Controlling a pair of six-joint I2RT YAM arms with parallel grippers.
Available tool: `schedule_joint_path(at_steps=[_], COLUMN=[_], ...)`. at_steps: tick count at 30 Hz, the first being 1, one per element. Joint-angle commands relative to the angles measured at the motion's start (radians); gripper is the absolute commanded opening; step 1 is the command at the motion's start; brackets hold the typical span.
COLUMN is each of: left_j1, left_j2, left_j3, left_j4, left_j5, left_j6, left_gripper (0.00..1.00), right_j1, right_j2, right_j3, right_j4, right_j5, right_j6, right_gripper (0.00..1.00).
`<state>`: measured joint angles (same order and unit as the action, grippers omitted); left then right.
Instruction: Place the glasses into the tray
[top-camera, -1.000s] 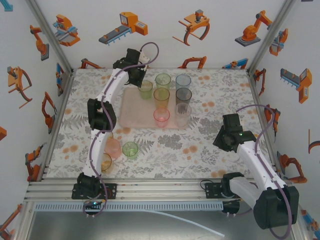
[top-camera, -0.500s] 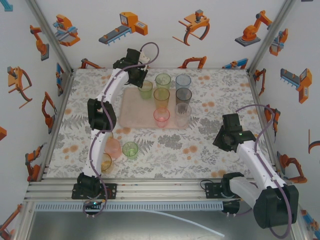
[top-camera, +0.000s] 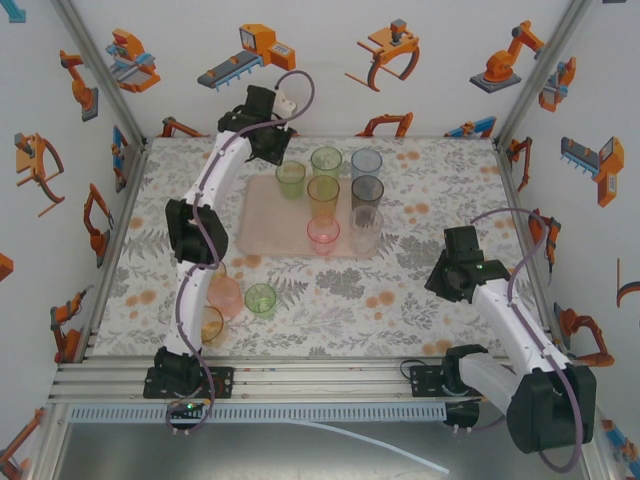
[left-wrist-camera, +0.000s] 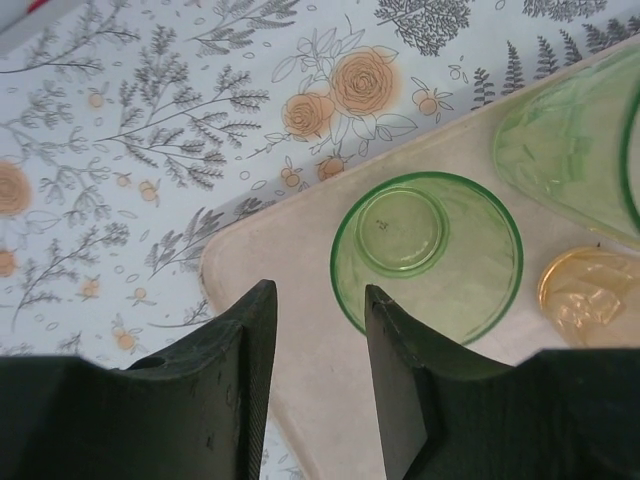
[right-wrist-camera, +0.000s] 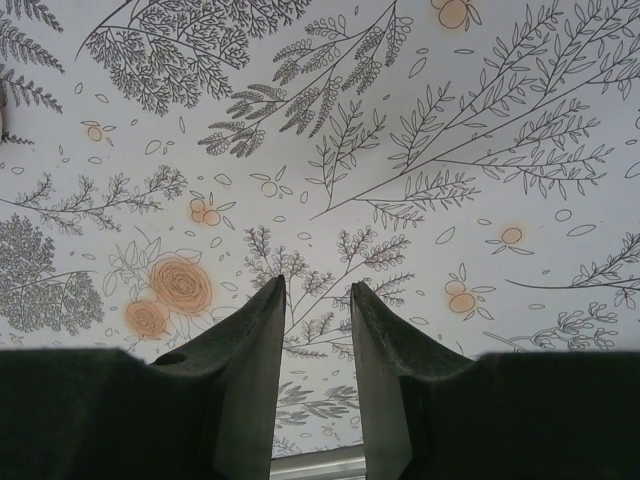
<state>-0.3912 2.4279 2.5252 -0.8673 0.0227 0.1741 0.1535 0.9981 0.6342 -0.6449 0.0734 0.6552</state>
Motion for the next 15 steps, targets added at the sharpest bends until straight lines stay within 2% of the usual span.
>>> schedule_joint_path(at_steps=[1, 8, 15], left_j1=[0.008, 0.009, 0.018], left_j2=[-0.104, -0.24, -0.455], left_j3=[0.017, -0.051, -0.275], left_j4=[-0.047, -0.142, -0.233], left_j5=[-0.016, 0.02, 0.051], left_j6=[0.017, 0.028, 0.064], left_gripper=[0.43, 0.47, 0.48], right_j1=[-0.006, -0.004, -0.005], right_j2=[0.005, -0.026, -0.048], right_j3=[0.004, 0.039, 0.003], right_j4=[0.017, -0.022, 0.001], right_j5=[0.005, 0.056, 0.068], right_j6=[0.004, -0.03, -0.043], right_gripper=[0.34, 0.34, 0.34])
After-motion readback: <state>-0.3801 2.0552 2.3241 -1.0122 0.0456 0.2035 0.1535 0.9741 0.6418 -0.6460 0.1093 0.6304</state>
